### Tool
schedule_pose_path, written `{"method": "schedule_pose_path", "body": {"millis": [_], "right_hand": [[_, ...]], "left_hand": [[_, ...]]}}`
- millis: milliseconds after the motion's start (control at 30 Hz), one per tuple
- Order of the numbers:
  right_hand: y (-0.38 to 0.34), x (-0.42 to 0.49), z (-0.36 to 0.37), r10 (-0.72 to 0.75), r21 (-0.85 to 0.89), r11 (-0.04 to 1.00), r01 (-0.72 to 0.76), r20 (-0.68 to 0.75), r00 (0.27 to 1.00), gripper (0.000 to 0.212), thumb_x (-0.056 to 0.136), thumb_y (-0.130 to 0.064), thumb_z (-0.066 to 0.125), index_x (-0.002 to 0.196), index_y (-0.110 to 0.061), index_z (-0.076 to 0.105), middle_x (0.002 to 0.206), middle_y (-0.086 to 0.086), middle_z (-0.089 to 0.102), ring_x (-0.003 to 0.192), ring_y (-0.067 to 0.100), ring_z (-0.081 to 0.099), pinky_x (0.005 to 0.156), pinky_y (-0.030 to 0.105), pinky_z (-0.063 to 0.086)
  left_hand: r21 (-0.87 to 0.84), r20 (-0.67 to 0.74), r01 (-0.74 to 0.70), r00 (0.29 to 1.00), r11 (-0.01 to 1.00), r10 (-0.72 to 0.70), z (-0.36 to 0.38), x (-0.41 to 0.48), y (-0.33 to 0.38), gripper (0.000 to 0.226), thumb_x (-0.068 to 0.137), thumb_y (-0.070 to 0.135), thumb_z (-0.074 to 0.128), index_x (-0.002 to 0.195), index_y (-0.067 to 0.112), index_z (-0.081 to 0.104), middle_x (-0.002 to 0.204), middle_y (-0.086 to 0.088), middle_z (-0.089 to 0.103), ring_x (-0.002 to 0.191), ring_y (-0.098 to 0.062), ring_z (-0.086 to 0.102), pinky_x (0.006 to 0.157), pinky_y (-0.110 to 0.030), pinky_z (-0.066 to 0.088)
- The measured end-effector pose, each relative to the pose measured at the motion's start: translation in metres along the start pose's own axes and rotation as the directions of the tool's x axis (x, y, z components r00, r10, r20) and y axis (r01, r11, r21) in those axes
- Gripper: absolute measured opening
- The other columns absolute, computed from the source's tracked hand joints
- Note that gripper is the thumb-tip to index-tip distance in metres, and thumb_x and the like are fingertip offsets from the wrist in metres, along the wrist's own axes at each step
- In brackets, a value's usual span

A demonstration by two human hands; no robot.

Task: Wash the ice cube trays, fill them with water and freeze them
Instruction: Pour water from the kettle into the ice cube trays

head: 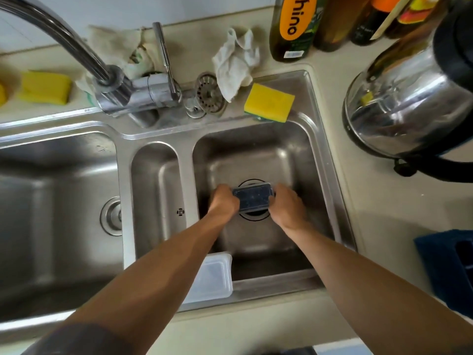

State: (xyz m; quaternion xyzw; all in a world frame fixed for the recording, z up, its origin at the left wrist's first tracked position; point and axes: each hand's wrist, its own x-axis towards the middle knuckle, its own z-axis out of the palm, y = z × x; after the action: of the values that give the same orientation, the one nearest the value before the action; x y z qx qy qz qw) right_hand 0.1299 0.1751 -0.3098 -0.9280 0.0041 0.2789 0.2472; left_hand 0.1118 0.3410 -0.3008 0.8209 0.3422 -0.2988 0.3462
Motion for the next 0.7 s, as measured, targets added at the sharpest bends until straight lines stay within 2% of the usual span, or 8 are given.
{"method": "schedule_pose_path", "body": {"millis": [67, 167, 300, 367, 433, 533, 600, 700], "right_hand": [[0.001, 0.001, -0.002, 0.018, 0.007, 1.0, -0.018, 0.021, 1.0, 0.015, 0.102, -0.02, 0.052, 0.112, -0.015, 0.063, 0.106, 0.006, 0.069, 0.092, 0.029, 0.066, 0.071, 0.035, 0.052], [0.006, 0.005, -0.003, 0.057, 0.021, 0.998, -0.058, 0.051, 0.997, 0.016, 0.102, -0.019, 0.051, 0.112, -0.014, 0.063, 0.098, 0.004, 0.067, 0.081, 0.023, 0.058, 0.062, 0.03, 0.043], [0.011, 0.013, 0.003, 0.131, 0.031, 0.991, -0.134, 0.078, 0.988, 0.019, 0.103, -0.016, 0.05, 0.111, -0.011, 0.066, 0.076, -0.007, 0.05, 0.064, 0.009, 0.045, 0.051, 0.022, 0.032], [0.009, 0.016, 0.004, 0.168, 0.027, 0.985, -0.171, 0.095, 0.981, 0.017, 0.103, -0.015, 0.049, 0.107, -0.012, 0.065, 0.072, -0.009, 0.046, 0.061, 0.005, 0.042, 0.048, 0.021, 0.032], [0.008, 0.019, 0.004, 0.189, 0.036, 0.98, -0.194, 0.115, 0.975, 0.013, 0.103, -0.015, 0.05, 0.102, -0.016, 0.063, 0.073, -0.008, 0.047, 0.061, 0.008, 0.045, 0.051, 0.025, 0.04], [0.007, 0.02, 0.005, 0.2, 0.048, 0.977, -0.208, 0.132, 0.971, 0.013, 0.103, -0.016, 0.049, 0.101, -0.015, 0.062, 0.078, -0.003, 0.051, 0.069, 0.016, 0.051, 0.065, 0.035, 0.052], [0.007, 0.02, 0.007, 0.201, 0.057, 0.976, -0.209, 0.12, 0.972, 0.015, 0.104, -0.015, 0.048, 0.106, -0.012, 0.063, 0.08, -0.003, 0.053, 0.073, 0.018, 0.053, 0.068, 0.036, 0.051], [0.007, 0.017, 0.01, 0.18, 0.037, 0.982, -0.185, 0.101, 0.979, 0.019, 0.105, -0.014, 0.045, 0.113, -0.01, 0.062, 0.095, 0.004, 0.061, 0.082, 0.021, 0.054, 0.07, 0.032, 0.043]], "left_hand": [[-0.023, 0.001, 0.013, 1.0, 1.0, -0.013, 0.002, 0.002, 0.0, 0.021, 0.099, 0.01, 0.056, 0.115, 0.0, 0.066, 0.107, -0.017, 0.068, 0.092, -0.028, 0.065, 0.074, -0.032, 0.05], [-0.055, -0.022, 0.014, 1.0, 0.998, -0.016, 0.005, 0.003, 0.0, 0.022, 0.1, 0.011, 0.054, 0.115, 0.0, 0.066, 0.108, -0.017, 0.068, 0.096, -0.029, 0.066, 0.077, -0.034, 0.051], [-0.074, -0.038, 0.028, 0.999, 0.997, -0.03, 0.005, 0.008, -0.001, 0.024, 0.102, 0.015, 0.052, 0.112, 0.001, 0.069, 0.108, -0.017, 0.07, 0.096, -0.031, 0.067, 0.08, -0.035, 0.054], [-0.092, -0.039, 0.034, 0.999, 0.995, -0.037, 0.006, 0.011, -0.001, 0.024, 0.102, 0.016, 0.052, 0.111, 0.002, 0.07, 0.106, -0.017, 0.07, 0.095, -0.031, 0.068, 0.082, -0.036, 0.056], [-0.096, -0.04, 0.035, 0.998, 0.995, -0.039, 0.005, 0.012, -0.001, 0.024, 0.101, 0.016, 0.053, 0.111, 0.003, 0.07, 0.105, -0.016, 0.071, 0.094, -0.031, 0.068, 0.076, -0.033, 0.053], [-0.124, -0.026, 0.047, 0.998, 0.991, -0.051, 0.004, 0.014, -0.001, 0.022, 0.1, 0.015, 0.056, 0.112, 0.004, 0.071, 0.103, -0.016, 0.072, 0.093, -0.031, 0.069, 0.077, -0.034, 0.056], [-0.13, -0.02, 0.052, 0.998, 0.99, -0.055, 0.003, 0.015, 0.0, 0.021, 0.1, 0.014, 0.056, 0.111, 0.004, 0.071, 0.102, -0.015, 0.071, 0.09, -0.031, 0.069, 0.074, -0.033, 0.055], [-0.111, -0.035, 0.048, 0.998, 0.993, -0.052, 0.006, 0.016, 0.0, 0.018, 0.101, 0.013, 0.053, 0.105, 0.004, 0.069, 0.1, -0.015, 0.069, 0.085, -0.029, 0.065, 0.068, -0.031, 0.049]]}}
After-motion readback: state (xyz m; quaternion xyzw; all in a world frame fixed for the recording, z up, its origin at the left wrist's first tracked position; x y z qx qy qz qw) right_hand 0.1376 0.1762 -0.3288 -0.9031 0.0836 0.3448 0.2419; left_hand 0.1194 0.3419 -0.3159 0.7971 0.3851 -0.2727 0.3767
